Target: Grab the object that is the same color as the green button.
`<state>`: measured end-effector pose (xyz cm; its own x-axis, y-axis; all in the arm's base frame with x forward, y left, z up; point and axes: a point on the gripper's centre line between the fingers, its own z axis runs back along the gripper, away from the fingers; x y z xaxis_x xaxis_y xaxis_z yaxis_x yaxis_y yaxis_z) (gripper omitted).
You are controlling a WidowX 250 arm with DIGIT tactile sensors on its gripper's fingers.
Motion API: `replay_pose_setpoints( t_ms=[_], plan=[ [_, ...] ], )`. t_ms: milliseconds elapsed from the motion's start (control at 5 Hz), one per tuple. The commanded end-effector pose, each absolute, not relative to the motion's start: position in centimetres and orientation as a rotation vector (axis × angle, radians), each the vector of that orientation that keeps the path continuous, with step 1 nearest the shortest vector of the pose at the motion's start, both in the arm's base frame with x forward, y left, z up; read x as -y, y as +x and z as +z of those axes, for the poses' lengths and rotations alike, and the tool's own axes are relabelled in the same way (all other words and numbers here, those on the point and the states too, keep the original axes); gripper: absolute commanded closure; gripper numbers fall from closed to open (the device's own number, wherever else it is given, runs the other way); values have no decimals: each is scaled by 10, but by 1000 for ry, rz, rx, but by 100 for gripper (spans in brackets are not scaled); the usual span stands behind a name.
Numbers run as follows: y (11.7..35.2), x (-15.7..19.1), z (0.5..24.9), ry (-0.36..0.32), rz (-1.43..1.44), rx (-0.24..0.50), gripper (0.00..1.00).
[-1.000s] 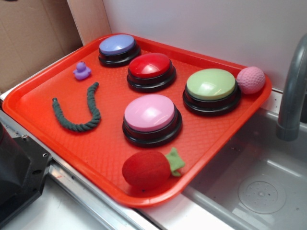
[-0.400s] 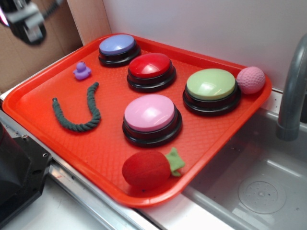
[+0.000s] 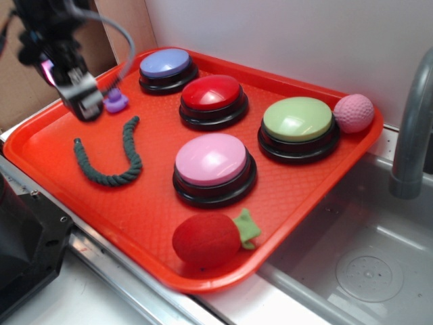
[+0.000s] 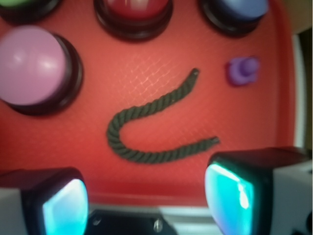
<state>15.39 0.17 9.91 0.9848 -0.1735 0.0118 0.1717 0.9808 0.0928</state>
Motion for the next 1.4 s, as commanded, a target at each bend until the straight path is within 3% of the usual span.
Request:
replay_pose_setpoints(
  t_ms=[0,600,800,1000,1200],
  plan=[
    [172,9,49,119,-255,-36,0],
    [183,23,19,103,-291,-202,0],
    [188,22,12,138,-260,-244,0],
    [193,20,10,157,-219,-240,0],
    [194,15,14,154,-124,-114,100]
  ],
)
